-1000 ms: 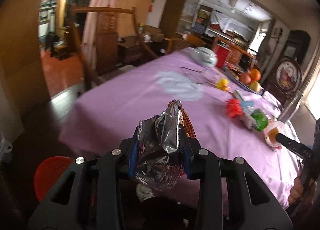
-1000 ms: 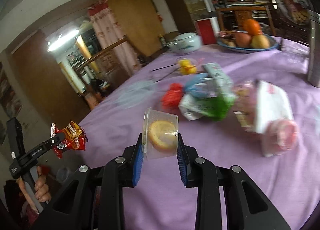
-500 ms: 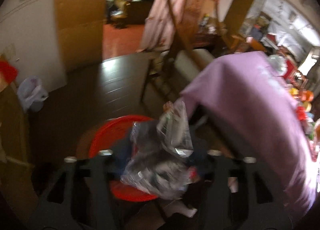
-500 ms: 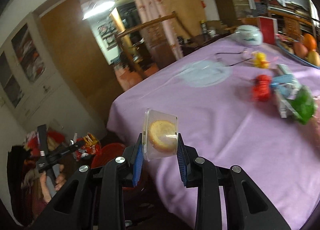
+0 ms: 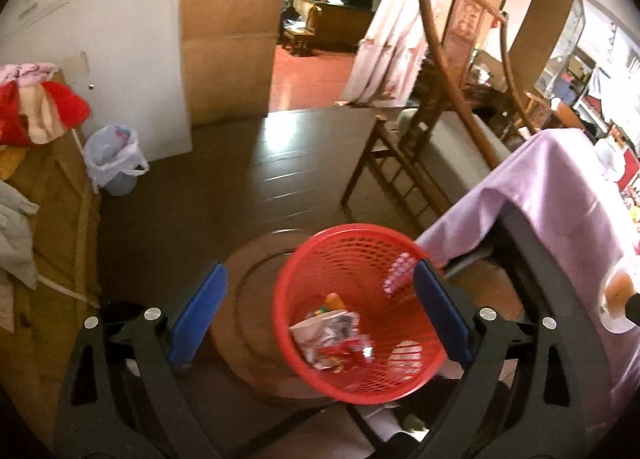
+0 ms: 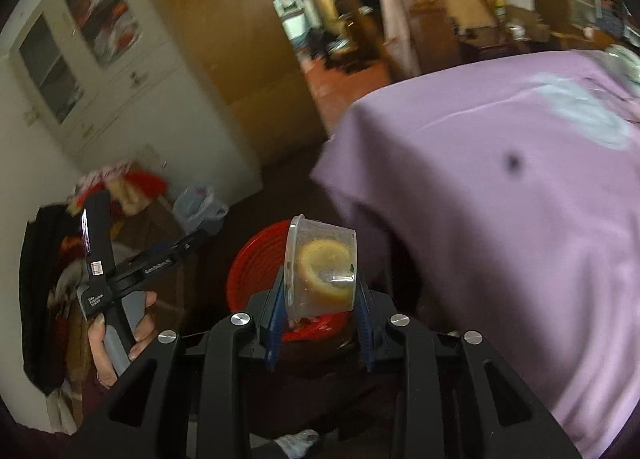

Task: Collect trash
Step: 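Carry the foil bag and lemon container to the red wastebasket and release both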

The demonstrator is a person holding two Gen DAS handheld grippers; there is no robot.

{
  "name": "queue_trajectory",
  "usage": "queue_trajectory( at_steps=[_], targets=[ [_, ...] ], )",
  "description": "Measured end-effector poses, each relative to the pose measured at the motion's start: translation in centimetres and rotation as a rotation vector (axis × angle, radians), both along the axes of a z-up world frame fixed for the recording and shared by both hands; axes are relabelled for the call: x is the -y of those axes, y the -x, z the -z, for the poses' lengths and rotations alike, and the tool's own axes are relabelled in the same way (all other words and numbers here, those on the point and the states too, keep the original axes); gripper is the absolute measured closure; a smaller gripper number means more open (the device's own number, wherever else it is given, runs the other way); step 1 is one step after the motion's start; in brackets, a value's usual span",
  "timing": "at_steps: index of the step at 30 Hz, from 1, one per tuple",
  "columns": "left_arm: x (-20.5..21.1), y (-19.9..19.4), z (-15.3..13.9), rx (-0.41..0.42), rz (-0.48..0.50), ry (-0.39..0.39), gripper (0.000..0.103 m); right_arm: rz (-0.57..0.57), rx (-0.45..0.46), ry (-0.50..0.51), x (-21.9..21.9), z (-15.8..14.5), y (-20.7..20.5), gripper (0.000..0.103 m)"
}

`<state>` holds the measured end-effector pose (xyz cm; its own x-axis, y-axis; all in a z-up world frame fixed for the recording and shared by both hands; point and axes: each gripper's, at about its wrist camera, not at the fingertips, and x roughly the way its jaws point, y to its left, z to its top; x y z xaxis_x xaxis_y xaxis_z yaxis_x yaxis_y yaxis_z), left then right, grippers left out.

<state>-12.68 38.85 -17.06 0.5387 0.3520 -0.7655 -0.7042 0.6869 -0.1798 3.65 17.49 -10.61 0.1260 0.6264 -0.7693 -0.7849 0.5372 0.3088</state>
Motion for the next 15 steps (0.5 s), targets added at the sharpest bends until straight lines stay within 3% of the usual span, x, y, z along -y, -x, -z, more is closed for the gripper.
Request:
queue_trajectory(
  at_steps=[4,6,8,15],
  targets=[
    [-0.1,0.8,-0.2,-0.017,-0.002,-0.016,0.011,-0.06,0.003,0.012,-4.7,1.0,0.1,0.072],
    [-0.2,1.0,-0.5,-0.018,-0.003,-0.021,0.011,-0.066,0.025,0.016,-6.5,1.2,-0.2,0.065],
    [-0.2,0.8,-0.9,-0.014,-0.003,-0.024,0.011,-0.053,0.034,0.004,-6.8,1.0,-0.5,0.05],
    [0.4,1.0,-1.9,0.01,0.008,-0.045,0.008,0.006,0.027,-0.037,-3.2,0.4,-1.5,0.05]
  ],
)
